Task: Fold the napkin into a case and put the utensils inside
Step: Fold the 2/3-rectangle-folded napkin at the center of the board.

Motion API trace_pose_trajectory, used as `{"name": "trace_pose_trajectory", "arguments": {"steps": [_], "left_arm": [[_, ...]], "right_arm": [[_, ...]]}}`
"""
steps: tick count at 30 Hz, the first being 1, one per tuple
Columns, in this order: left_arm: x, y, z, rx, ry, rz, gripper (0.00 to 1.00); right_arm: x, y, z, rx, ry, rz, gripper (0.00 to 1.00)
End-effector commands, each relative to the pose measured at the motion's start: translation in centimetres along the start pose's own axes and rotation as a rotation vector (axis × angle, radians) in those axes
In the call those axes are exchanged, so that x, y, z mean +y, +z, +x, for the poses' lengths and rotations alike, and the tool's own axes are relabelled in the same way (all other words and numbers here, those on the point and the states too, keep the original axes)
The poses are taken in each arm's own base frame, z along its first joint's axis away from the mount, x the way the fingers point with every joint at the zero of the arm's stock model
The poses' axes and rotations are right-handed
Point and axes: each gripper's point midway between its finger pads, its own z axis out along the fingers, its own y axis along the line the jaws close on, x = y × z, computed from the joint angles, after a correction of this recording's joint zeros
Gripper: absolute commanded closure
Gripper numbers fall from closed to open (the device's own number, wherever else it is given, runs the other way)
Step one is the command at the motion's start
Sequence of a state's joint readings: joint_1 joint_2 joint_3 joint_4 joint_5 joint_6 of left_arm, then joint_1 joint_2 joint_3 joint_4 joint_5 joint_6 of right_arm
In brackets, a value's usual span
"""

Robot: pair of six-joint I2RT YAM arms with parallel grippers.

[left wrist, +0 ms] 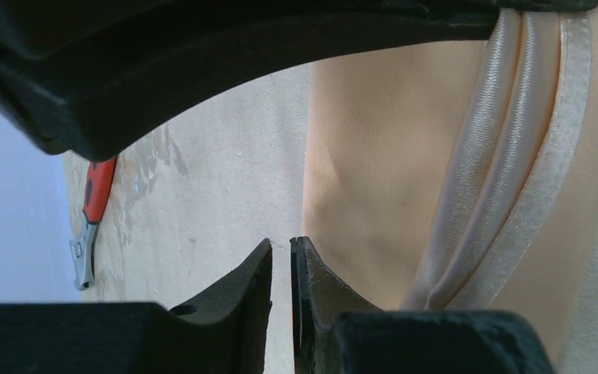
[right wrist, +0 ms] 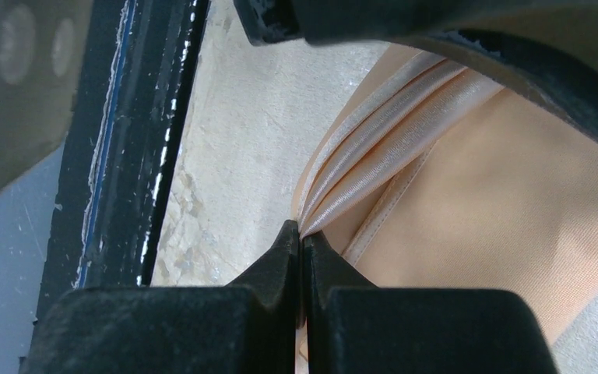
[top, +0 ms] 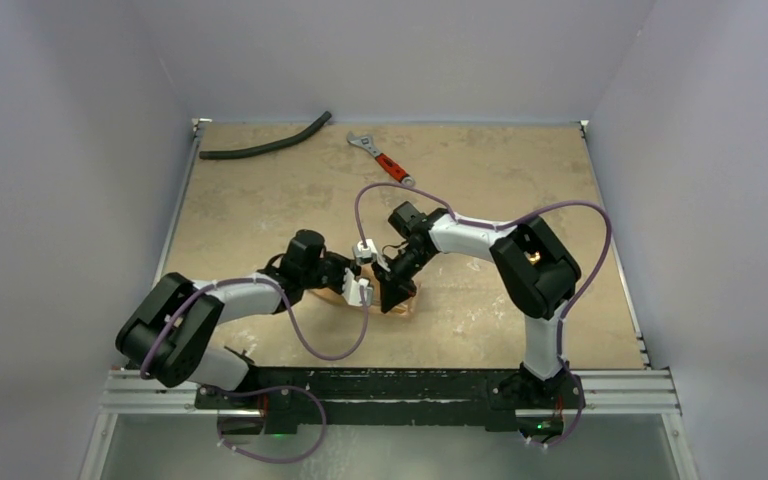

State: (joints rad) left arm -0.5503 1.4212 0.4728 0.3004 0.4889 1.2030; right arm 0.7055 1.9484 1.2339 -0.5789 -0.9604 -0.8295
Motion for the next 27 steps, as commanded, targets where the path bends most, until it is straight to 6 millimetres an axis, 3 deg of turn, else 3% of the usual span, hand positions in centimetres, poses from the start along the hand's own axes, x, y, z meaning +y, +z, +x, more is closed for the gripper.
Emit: {"name": "trace_pose_trajectory", "arguments": {"steps": [1,12,21,27], "left_arm": [[0.8,0.7,-1.4,-0.08,0.083,-0.015,0.86],[-4.1,0.9,-0.9,-0.102,0.211,0.146,0.88],[-6.2,0.4,-0.2,-0.085,0.249,0.225,0.89],[-7.1,0.1,-0.7,-0.114,0.259,0.279,0.92]], "right_arm": [[0.8,-0.5,-1.1,-0.035,-0.02,-0.01,1.0],[0.7,-0.2,-1.4,-0.054,0.016,-0.035,1.0],[0.6,-0.3,-1.5,-0.063,0.044,-0.052,1.0],[-0.4,-0.6,-1.4,-0.05,0.055,-0.025,1.0]]}}
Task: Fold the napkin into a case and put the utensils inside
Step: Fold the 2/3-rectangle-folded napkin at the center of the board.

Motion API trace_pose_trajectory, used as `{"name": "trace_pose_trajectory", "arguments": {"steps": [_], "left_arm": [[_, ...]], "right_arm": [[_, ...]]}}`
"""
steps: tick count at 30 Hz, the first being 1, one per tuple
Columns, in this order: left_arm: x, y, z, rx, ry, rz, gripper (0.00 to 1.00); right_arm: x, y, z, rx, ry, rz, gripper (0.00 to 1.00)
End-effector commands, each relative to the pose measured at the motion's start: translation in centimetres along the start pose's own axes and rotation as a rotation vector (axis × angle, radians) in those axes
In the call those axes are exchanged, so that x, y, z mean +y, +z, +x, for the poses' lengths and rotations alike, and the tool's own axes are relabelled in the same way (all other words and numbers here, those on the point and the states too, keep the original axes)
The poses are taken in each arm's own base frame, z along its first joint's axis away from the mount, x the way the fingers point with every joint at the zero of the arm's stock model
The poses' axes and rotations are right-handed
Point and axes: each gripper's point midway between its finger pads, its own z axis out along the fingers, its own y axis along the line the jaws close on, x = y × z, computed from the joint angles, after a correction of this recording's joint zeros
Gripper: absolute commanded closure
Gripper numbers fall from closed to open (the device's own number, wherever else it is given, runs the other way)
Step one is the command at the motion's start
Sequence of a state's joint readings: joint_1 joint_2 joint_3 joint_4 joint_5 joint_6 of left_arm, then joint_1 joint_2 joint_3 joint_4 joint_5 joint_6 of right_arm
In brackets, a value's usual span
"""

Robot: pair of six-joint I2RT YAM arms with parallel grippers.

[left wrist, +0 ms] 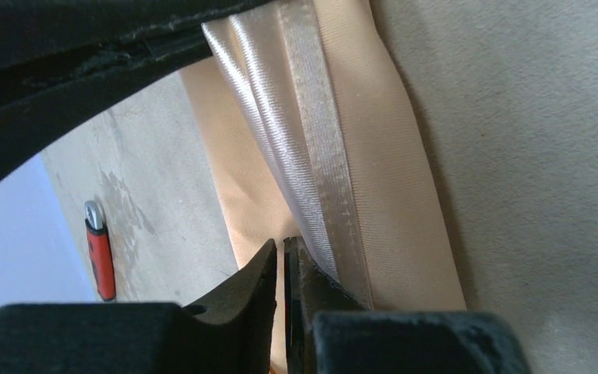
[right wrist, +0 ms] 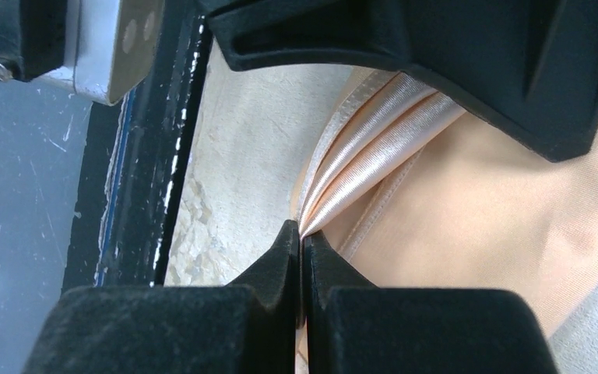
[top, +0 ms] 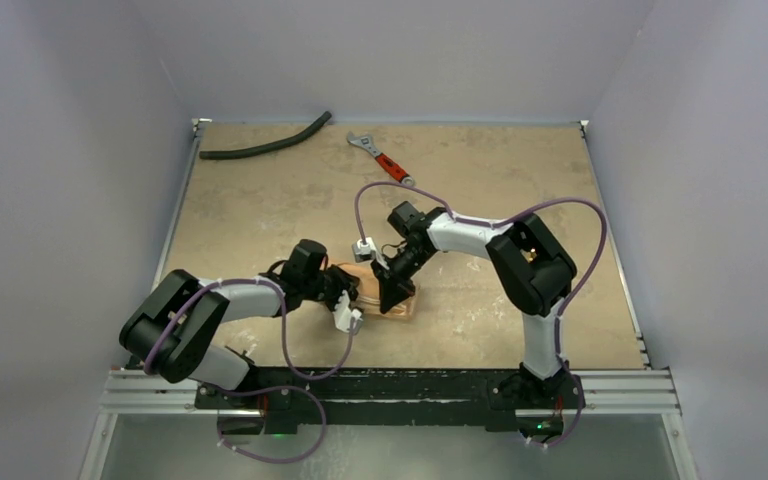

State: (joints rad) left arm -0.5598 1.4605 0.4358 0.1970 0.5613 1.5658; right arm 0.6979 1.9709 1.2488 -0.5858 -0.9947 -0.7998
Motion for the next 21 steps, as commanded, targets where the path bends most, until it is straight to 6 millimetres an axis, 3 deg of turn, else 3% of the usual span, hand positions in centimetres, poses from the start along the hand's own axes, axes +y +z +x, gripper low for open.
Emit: {"name": "trace_pose_trajectory", "arguments": {"steps": [1,8,18,21], "left_arm": [[-2.5,0.1,-1.7,-0.083,-0.021,0.109,0.92],[-5.0,-0.4,-2.5,-0.118,0.007,0.211,0.94],[-5.8,-1.4,-3.5,-0.15,0.028,0.26,0.95],[-7.2,-2.0,-4.3,-0.178,0.056,0.307,0.95]], "right_arm": [[-0.5,-0.9,-1.4,-0.03,0.006,0.002,1.0],[-0.9,-1.2,-1.8,-0.033,0.001,-0.015,1.0],[-1.6,-0.8,0.8,0.024,0.096,0.047,1.0],[-2.2,-1.0,0.5,0.031,0.099,0.072,1.0]]}}
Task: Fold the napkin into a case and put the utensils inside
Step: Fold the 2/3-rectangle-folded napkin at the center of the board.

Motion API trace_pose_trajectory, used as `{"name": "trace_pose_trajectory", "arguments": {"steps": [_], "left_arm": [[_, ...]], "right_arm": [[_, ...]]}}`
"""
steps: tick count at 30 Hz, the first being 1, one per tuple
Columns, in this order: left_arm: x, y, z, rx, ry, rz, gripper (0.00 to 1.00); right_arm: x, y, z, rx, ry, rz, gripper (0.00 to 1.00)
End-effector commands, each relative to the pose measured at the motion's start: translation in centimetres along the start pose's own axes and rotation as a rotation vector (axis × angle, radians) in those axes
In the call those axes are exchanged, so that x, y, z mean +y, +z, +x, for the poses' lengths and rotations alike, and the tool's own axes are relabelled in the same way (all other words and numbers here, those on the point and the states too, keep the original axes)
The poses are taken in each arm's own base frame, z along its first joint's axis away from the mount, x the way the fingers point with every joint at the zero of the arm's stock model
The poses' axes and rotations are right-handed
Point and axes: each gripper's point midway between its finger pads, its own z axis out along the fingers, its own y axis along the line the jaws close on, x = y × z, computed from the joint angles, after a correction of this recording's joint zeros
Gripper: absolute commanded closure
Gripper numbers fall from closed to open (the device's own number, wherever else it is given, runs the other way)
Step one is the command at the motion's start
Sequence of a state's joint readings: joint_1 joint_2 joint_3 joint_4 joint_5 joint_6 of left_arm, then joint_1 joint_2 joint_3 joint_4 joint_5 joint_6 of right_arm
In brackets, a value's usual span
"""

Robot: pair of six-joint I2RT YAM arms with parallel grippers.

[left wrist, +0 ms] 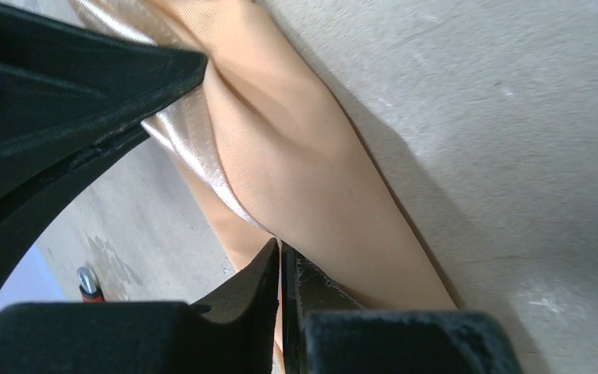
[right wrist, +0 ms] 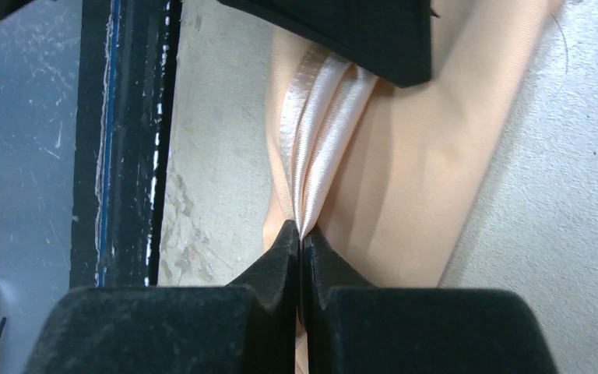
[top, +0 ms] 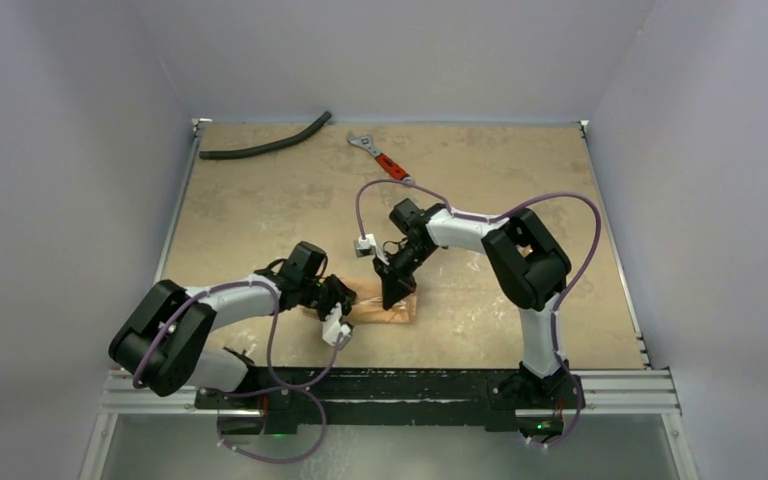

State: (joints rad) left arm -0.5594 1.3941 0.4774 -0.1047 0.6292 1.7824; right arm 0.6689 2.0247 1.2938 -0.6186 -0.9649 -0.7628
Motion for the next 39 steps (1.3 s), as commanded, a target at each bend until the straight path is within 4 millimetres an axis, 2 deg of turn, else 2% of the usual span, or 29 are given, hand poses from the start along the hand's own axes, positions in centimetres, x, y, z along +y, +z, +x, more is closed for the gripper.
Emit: {"name": "trace_pose_trajectory", "arguments": {"steps": [1,5,13,18,24,26,28,30,32,36,39], "left_arm": [[-4.5,0.0,-2.6,-0.098,-0.04,0.136,0.95],[-4.1,0.1,-2.5,-0.095,-0.051,0.118,0.95],[-4.5,0.1,-2.7,-0.104,-0.037,0.125,0.97],[-5.0,0.1,-2.8,-0.11,-0.032,0.136,0.97],[-4.7,0.2,-2.7,-0.106,-0.024,0.129,0.98],[-2.8,0.2,-2.2,-0.086,-0.026,0.058,0.97],[0.2,-0.2,-1.6,-0.057,-0.092,-0.07,0.95],[3.4,-1.1,-1.1,-0.034,-0.135,-0.179,0.93],[5.6,-2.3,-1.0,-0.02,-0.192,-0.259,0.92],[7.5,-4.2,-2.2,-0.041,-0.255,-0.295,0.91],[7.0,-4.6,-3.7,-0.086,-0.285,-0.246,0.89]], "right_arm": [[-0.9,-0.5,-0.7,0.004,0.005,0.047,1.0],[-1.4,-0.5,-1.3,0.003,-0.018,0.051,1.0],[-0.7,-0.3,-3.0,-0.039,-0.05,0.003,1.0],[-0.4,0.1,-1.8,-0.025,-0.025,-0.014,1.0],[-1.2,0.7,0.4,0.023,0.062,0.01,1.0],[-1.4,0.8,0.8,0.032,0.081,0.009,1.0],[-1.6,1.1,1.3,0.041,0.097,0.009,1.0],[-1.6,1.2,1.6,0.044,0.105,0.008,1.0],[-1.6,1.3,1.8,0.046,0.11,0.007,1.0],[-1.7,1.4,2.1,0.053,0.115,0.011,1.0],[-1.7,1.5,2.3,0.053,0.119,0.01,1.0]]}}
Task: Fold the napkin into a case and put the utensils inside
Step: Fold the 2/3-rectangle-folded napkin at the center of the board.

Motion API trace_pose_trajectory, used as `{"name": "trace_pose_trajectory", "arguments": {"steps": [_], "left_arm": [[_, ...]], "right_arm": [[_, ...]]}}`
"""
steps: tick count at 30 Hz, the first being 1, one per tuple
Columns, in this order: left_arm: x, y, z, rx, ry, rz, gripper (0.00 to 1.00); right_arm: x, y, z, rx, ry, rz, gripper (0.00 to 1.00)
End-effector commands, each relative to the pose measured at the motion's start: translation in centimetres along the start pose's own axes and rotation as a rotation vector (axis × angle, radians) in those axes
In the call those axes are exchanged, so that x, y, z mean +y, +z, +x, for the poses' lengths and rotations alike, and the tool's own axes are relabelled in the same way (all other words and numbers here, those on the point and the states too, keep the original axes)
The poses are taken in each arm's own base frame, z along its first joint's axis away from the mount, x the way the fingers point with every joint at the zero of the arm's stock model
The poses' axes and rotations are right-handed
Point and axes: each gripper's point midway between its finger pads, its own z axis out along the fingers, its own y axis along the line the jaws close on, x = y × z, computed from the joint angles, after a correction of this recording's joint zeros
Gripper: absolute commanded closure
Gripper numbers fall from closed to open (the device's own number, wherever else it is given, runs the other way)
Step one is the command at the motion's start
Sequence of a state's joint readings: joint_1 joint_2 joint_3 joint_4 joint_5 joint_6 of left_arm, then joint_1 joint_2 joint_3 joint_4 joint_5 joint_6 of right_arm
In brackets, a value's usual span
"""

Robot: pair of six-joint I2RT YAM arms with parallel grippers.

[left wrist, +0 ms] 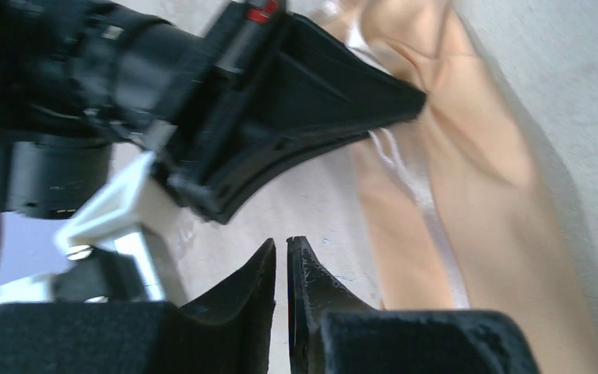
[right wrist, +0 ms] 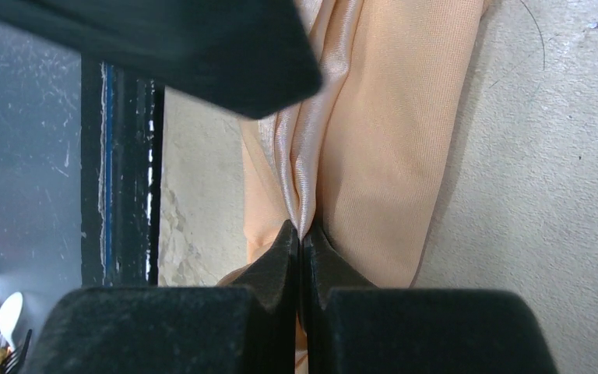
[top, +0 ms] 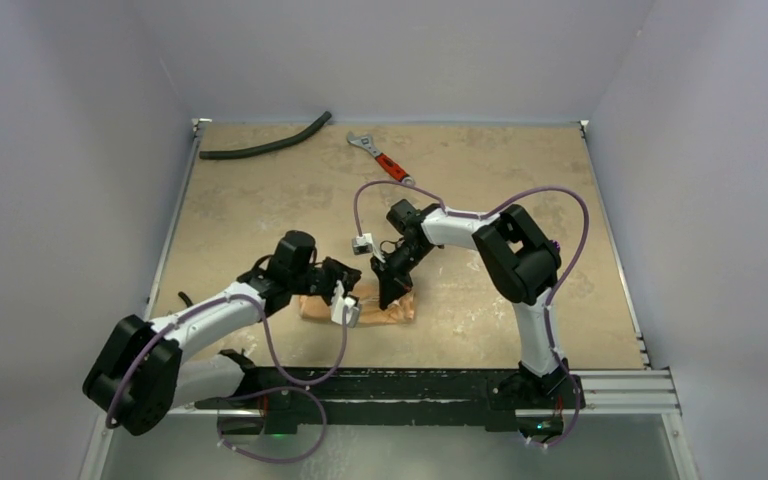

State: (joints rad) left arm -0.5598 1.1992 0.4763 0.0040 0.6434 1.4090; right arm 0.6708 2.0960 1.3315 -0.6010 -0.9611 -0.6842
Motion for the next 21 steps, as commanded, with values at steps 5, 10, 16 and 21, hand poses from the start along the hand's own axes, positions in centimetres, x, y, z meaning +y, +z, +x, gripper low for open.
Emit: {"name": "trace_pose_trajectory", "arguments": {"steps": [5,10,16,21], "left_arm": [[-1.7,-1.1,-4.0,-0.126,-0.103,0.09,0.87],[-5.2,-0.3,-4.8,-0.155,-0.053,0.219,0.87],[-8.6,0.2,-2.7,-0.095,-0.014,0.378,0.9],[-9.2,0.7,-1.9,-0.081,0.023,0.354,0.91]], "right_arm": [[-0.7,0.4,1.6,0.041,0.026,0.021,1.0],[-0.7,0.4,1.7,0.043,0.031,0.024,1.0],[-0.6,0.4,1.7,0.042,0.032,0.022,1.0],[-0.5,0.5,1.9,0.042,0.032,0.015,1.0]]}}
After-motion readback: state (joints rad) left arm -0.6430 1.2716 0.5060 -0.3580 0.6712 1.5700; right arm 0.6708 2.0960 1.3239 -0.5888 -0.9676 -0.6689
